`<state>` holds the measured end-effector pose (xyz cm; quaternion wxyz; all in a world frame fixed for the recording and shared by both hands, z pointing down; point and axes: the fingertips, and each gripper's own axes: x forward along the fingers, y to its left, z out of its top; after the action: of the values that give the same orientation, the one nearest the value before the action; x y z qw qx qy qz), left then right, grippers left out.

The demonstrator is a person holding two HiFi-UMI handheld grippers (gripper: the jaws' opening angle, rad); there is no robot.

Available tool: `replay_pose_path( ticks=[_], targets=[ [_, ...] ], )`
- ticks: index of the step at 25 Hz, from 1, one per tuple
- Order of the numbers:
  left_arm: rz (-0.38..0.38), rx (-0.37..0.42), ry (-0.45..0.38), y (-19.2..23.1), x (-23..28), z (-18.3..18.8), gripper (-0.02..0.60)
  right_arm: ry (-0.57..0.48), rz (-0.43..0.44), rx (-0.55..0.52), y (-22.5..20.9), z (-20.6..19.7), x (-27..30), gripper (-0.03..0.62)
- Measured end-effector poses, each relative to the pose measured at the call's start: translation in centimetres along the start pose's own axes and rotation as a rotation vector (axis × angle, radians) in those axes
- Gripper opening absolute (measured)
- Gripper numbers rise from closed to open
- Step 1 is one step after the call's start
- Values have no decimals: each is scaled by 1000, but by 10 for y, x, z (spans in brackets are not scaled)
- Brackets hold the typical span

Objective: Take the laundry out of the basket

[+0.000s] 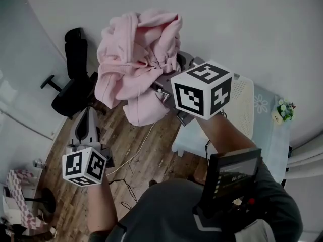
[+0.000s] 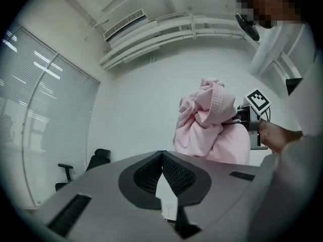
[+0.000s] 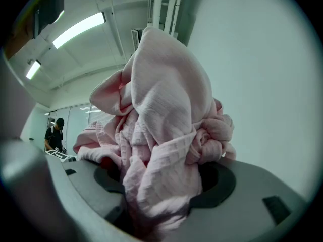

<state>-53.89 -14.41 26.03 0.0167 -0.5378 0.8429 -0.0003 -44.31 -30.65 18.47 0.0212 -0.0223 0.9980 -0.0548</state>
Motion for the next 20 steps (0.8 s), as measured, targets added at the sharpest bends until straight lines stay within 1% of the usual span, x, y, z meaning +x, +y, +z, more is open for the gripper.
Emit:
replay_pose_path(
  ticks=[4, 7, 9, 13, 17, 20],
  targets=[
    [46, 3, -3, 36, -20, -7, 8, 16, 60, 8, 37, -23, 35, 336],
    [85, -3, -3, 77, -61, -24, 8, 26, 96, 15, 89, -57, 58, 336],
    [104, -6, 6, 96, -82, -39, 8, 36, 115, 26, 114, -82, 69, 336],
    [139, -21, 26, 103, -89, -49, 8, 66, 139, 53, 119, -108, 79, 336],
    [163, -36, 36, 101, -88, -46, 8, 105, 156, 63, 120, -117, 81, 336],
    [180, -46, 50, 105, -80, -51, 8, 122, 172, 67, 117, -126, 88, 336]
  ],
)
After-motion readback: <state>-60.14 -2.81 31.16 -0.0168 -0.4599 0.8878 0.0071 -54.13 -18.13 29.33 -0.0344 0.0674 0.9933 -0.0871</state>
